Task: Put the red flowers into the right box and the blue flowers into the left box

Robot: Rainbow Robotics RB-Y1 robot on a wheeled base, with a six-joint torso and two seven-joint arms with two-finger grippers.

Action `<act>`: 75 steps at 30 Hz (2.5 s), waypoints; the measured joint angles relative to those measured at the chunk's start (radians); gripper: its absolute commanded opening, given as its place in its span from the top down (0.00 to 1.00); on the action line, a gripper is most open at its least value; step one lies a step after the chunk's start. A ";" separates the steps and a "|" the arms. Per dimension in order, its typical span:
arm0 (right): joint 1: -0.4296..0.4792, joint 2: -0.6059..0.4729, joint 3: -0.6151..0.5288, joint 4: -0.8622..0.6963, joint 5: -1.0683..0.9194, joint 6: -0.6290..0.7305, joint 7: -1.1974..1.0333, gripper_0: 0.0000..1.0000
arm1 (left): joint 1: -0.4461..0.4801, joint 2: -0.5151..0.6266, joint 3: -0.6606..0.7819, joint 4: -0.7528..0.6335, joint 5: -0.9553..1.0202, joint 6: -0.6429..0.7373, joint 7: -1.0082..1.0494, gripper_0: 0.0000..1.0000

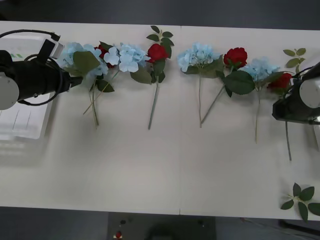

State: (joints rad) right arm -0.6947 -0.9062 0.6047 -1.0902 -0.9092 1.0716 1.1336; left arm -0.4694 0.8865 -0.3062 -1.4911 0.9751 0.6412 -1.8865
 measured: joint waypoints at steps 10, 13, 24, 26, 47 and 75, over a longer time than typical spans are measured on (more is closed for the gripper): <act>-0.002 -0.108 -0.343 -0.099 -0.028 0.394 0.296 1.00 | -0.063 0.000 -0.067 0.121 0.009 0.000 0.000 0.00; -0.003 -0.165 -0.392 -0.098 -0.064 0.441 0.328 1.00 | -0.130 -0.006 -0.138 0.171 0.011 0.000 0.000 0.00; -0.004 -0.259 -0.476 0.013 0.032 0.360 0.641 1.00 | -0.211 -0.141 -0.182 0.250 -0.013 0.000 0.000 0.00; -0.004 -0.259 -0.476 0.061 0.067 0.301 0.676 1.00 | -0.214 -0.148 -0.206 0.260 -0.014 0.000 0.000 0.00; -0.005 -0.035 -0.475 0.379 0.407 -0.166 0.734 1.00 | -0.251 -0.155 -0.289 0.342 -0.075 -0.016 0.000 0.00; -0.005 -0.035 -0.475 0.379 0.431 -0.181 0.735 0.36 | -0.251 -0.155 -0.289 0.416 -0.087 -0.016 0.000 1.00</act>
State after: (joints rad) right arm -0.6993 -0.9410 0.1300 -0.7113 -0.4778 0.8910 1.8682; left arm -0.7201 0.7313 -0.5951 -1.0755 0.8883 0.6256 -1.8861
